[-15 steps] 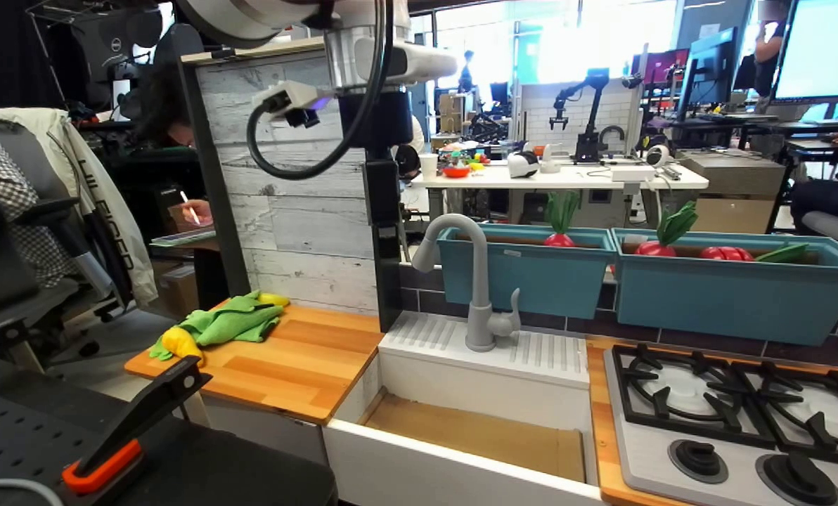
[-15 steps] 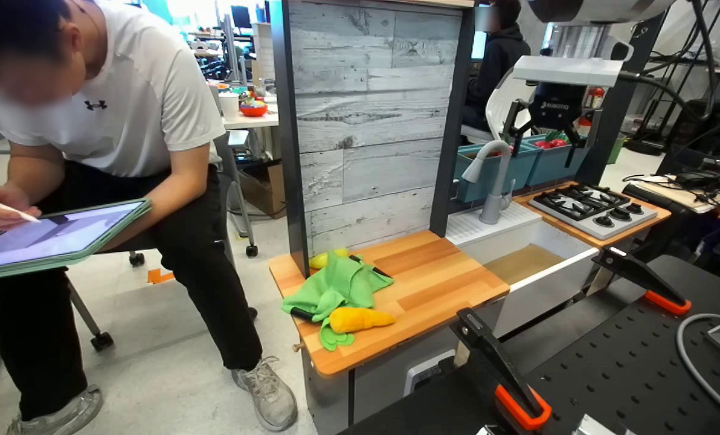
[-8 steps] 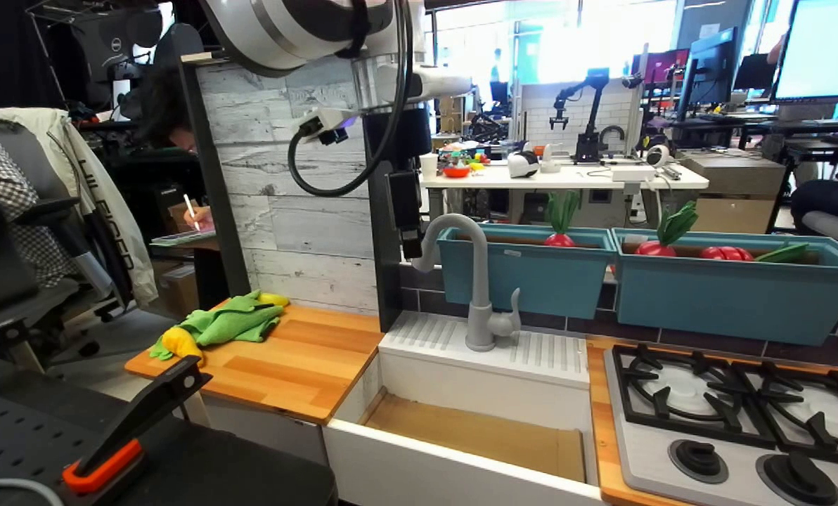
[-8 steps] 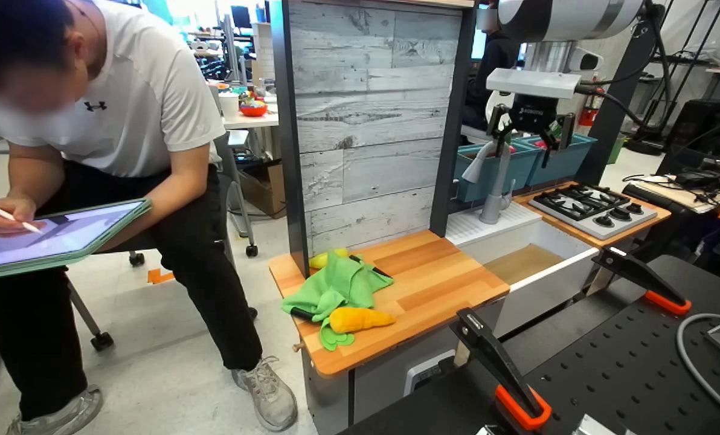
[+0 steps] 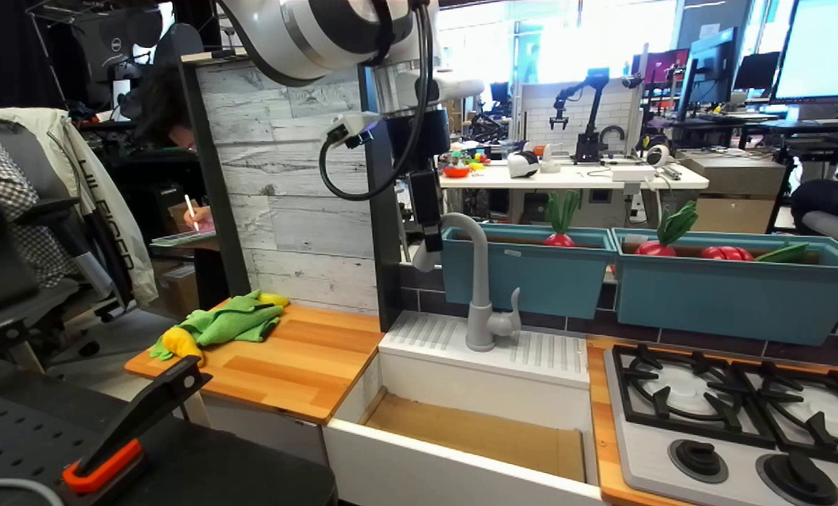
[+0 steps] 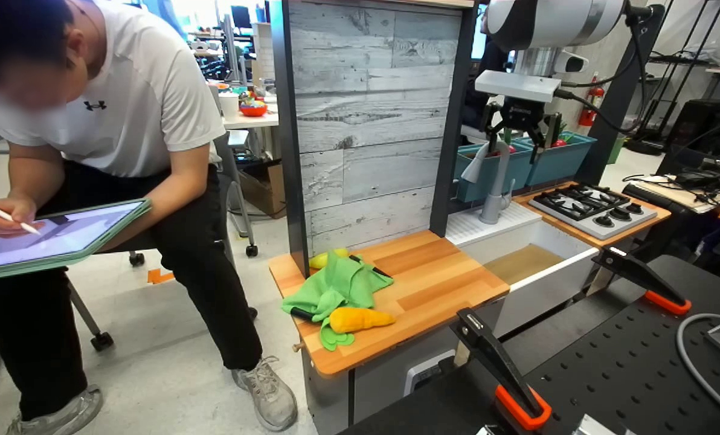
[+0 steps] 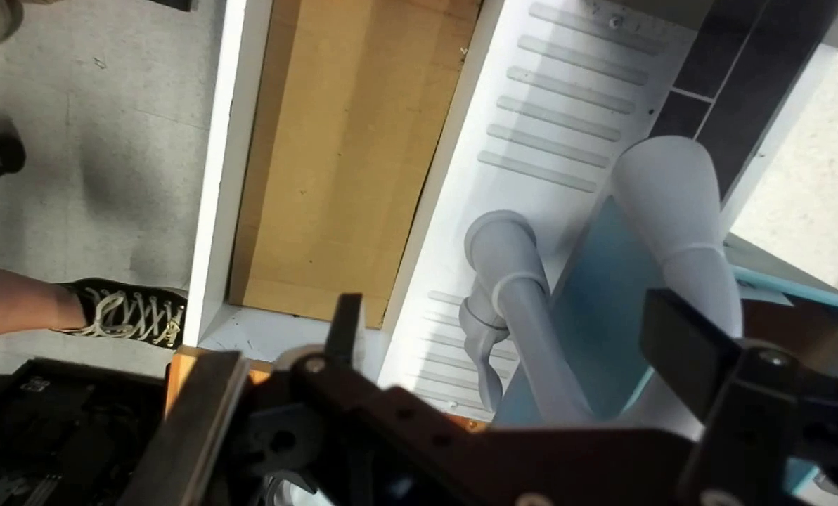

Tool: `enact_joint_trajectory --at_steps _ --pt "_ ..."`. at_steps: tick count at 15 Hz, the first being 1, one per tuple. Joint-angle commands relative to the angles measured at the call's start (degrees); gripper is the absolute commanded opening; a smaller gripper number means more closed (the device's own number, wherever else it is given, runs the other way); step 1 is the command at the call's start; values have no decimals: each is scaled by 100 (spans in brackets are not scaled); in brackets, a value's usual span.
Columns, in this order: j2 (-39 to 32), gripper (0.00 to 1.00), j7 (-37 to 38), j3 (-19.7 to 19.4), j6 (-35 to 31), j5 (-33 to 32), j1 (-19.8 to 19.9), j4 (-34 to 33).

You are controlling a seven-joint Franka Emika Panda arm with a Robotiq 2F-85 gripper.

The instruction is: Slightly push the faucet to the right

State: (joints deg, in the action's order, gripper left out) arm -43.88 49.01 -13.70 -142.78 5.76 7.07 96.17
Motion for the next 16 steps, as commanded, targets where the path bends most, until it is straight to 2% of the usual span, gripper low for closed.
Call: enact_joint_trajectory --at_steps 1,2,7,8,9,10,11,16 --pt "-383 75 19 -37 140 75 -2 -486" --pt "-430 74 12 -44 154 61 -10 -535" --pt "-537 34 -54 -8 201 80 13 -702" --pt "-520 39 -78 5 207 71 5 -690" --pt "-475 70 -99 6 180 47 -21 -636" --pt "-450 66 -126 15 160 44 -27 -606" --pt "-414 67 -159 24 145 42 -33 -561" --pt "-263 100 -544 113 215 56 -23 -321"
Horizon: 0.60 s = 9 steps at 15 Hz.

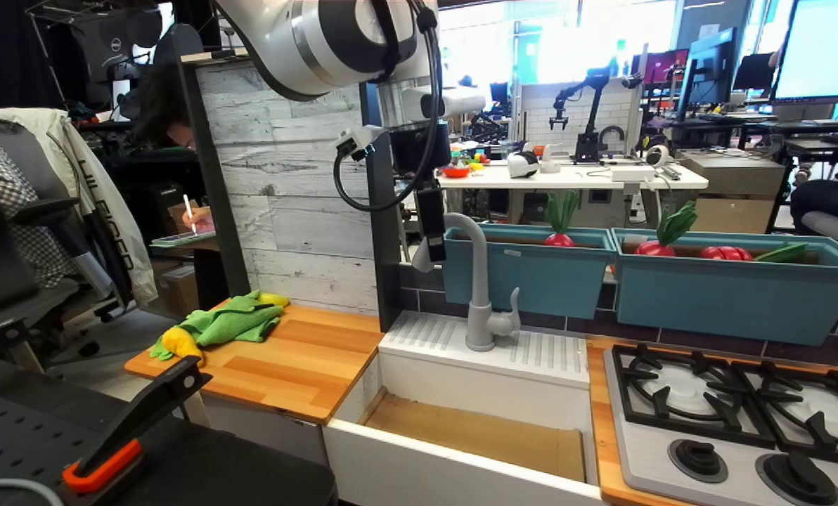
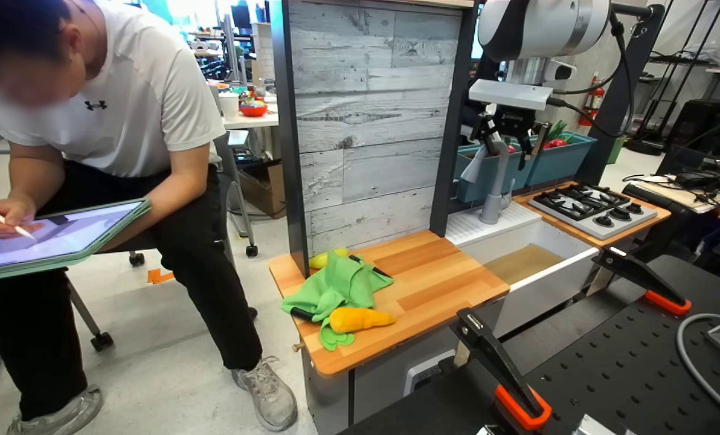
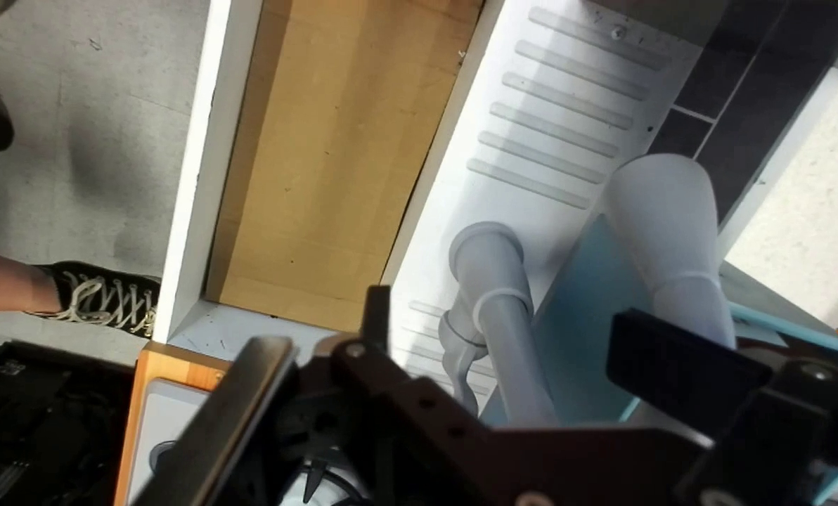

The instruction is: Slightly push the faucet to the right

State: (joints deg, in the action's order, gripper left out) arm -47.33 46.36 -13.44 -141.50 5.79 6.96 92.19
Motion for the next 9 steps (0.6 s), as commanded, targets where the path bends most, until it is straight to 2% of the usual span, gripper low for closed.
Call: enact_joint_trajectory --at_steps 1,9 --pt "116 100 -385 109 94 60 -15 132" --pt "346 100 -653 53 -190 54 -209 494"
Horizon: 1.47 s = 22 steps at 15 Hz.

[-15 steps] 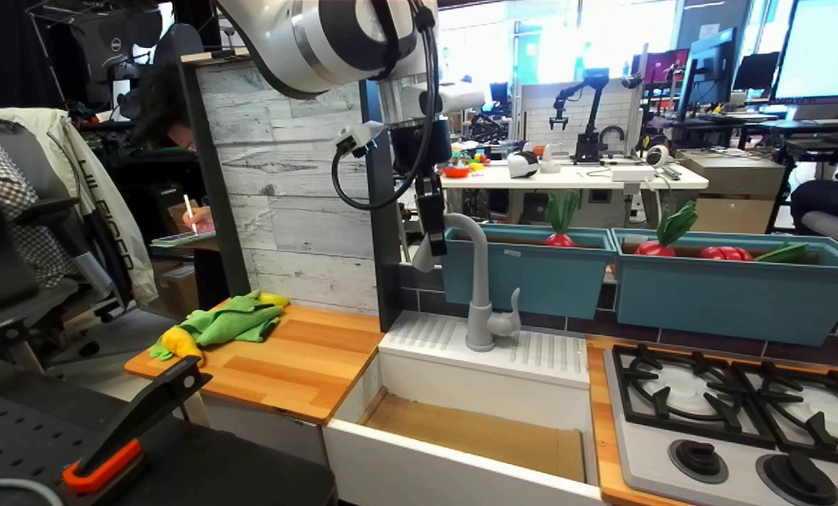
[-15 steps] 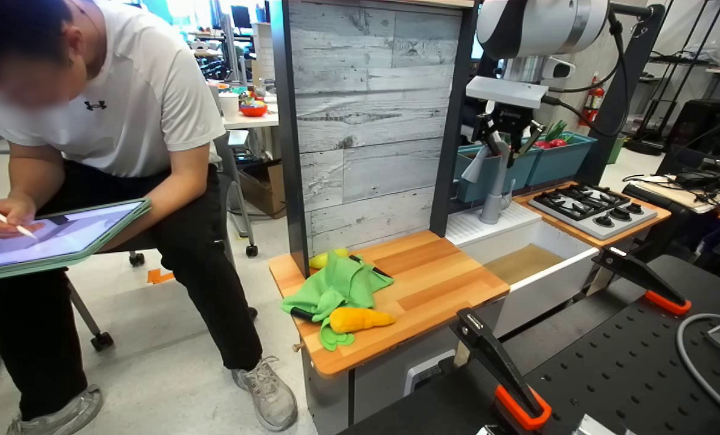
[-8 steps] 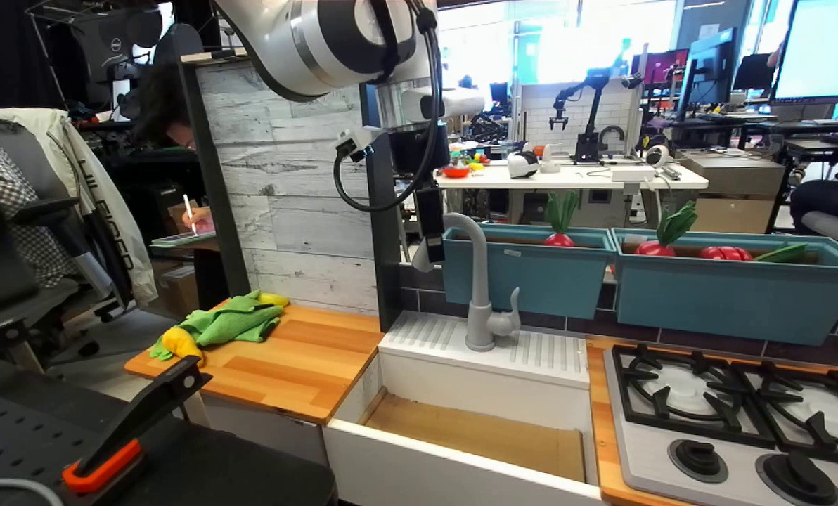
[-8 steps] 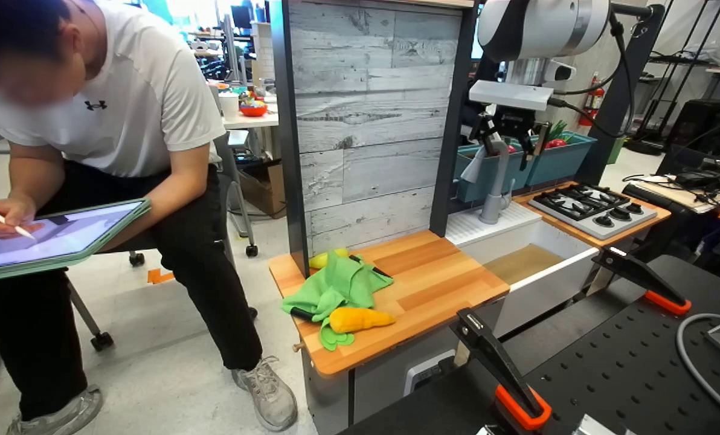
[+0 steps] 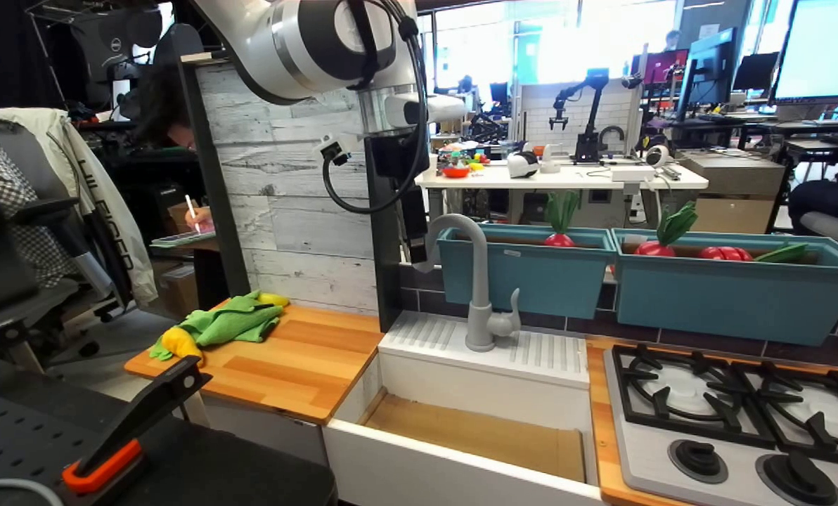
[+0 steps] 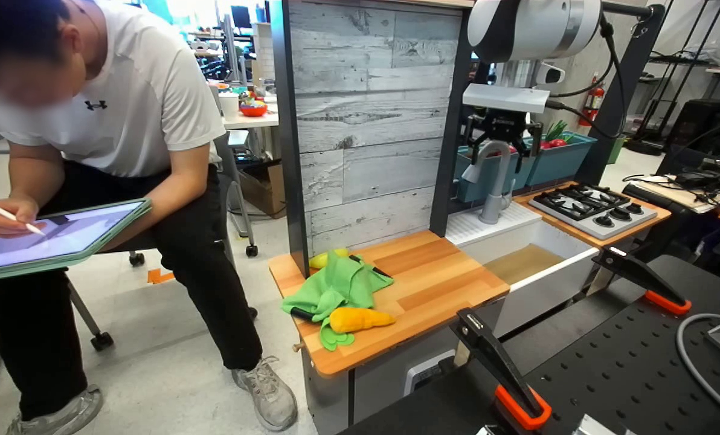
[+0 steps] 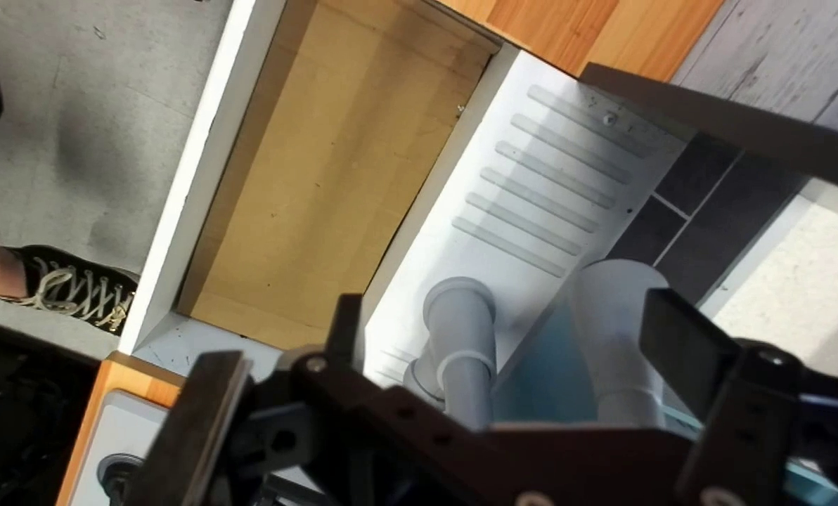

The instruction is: Slightly push the faucet to the right

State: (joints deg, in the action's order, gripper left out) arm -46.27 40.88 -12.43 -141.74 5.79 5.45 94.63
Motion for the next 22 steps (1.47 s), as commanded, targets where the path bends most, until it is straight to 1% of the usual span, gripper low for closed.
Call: enact_joint_trajectory --at_steps 1,5,11,14,16,20,21,22 --pt "247 100 -56 -82 -207 40 -85 246" --pt "227 100 27 -149 -360 73 -56 144" --pt "46 100 202 -269 -783 58 -99 52" --pt "-42 65 252 -288 -882 56 -98 3" --pt "-53 49 256 -274 -909 62 -97 -15" --pt "-40 22 253 -247 -921 80 -117 -36" --pt "-36 13 250 -245 -920 83 -121 -41" --pt "-38 6 239 -231 -921 97 -110 -38"
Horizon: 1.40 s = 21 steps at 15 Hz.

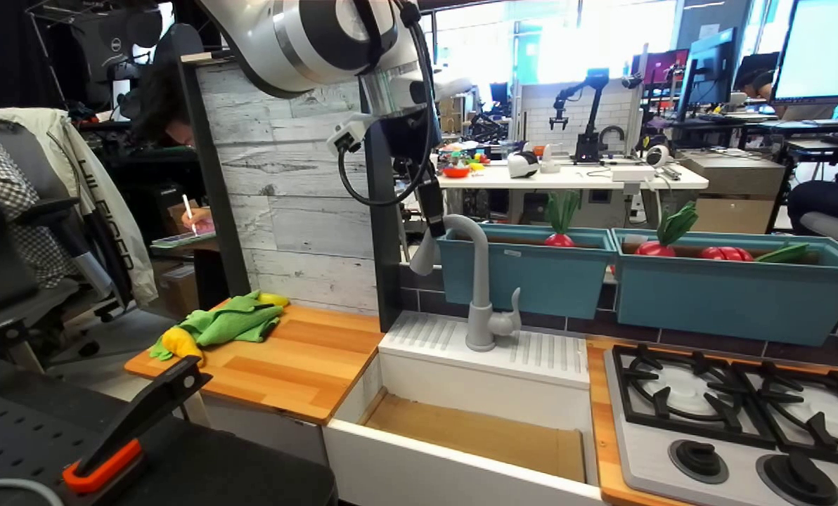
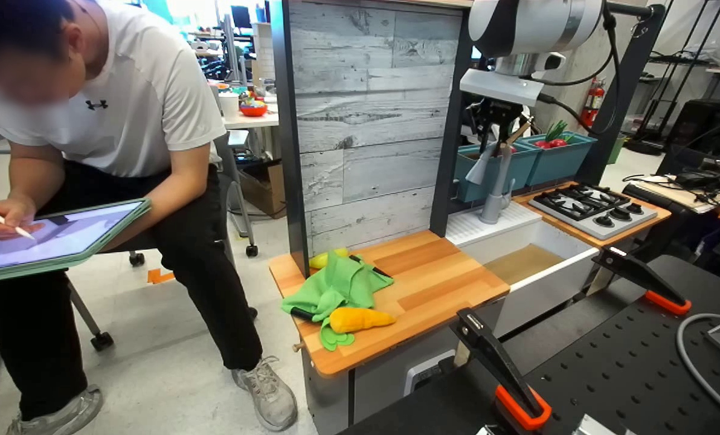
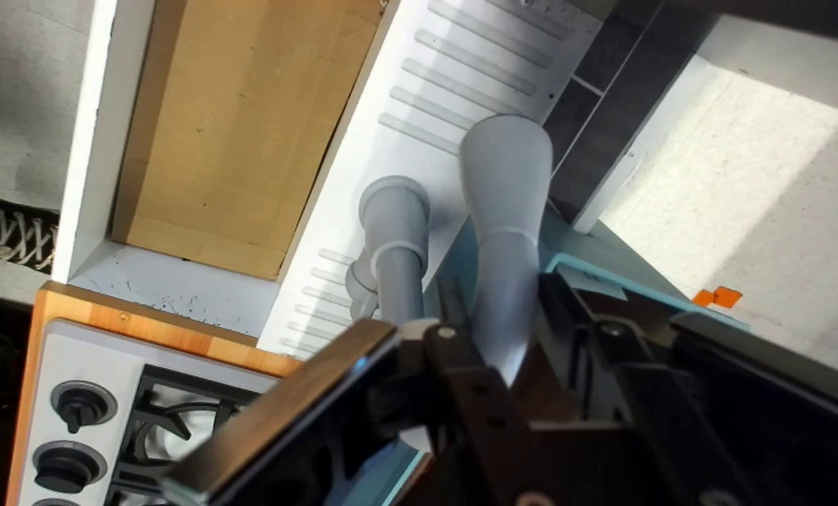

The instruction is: Slightly push the faucet to the right

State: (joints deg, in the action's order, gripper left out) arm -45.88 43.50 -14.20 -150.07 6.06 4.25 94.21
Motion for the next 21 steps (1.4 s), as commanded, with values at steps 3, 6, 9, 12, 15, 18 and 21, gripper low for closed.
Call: enact_joint_trajectory --at_steps 3,6,9,12,15,18,21 --pt "-76 7 -53 -8 -34 125 68 -1" --pt "-27 7 -187 76 64 201 144 66" --pt "73 7 -330 101 109 192 171 237" --pt "236 7 -614 143 115 185 229 509" --pt "346 7 -972 144 174 188 323 684" --pt "365 7 -1464 137 307 188 492 838" --pt "349 7 -2057 139 457 186 702 838"
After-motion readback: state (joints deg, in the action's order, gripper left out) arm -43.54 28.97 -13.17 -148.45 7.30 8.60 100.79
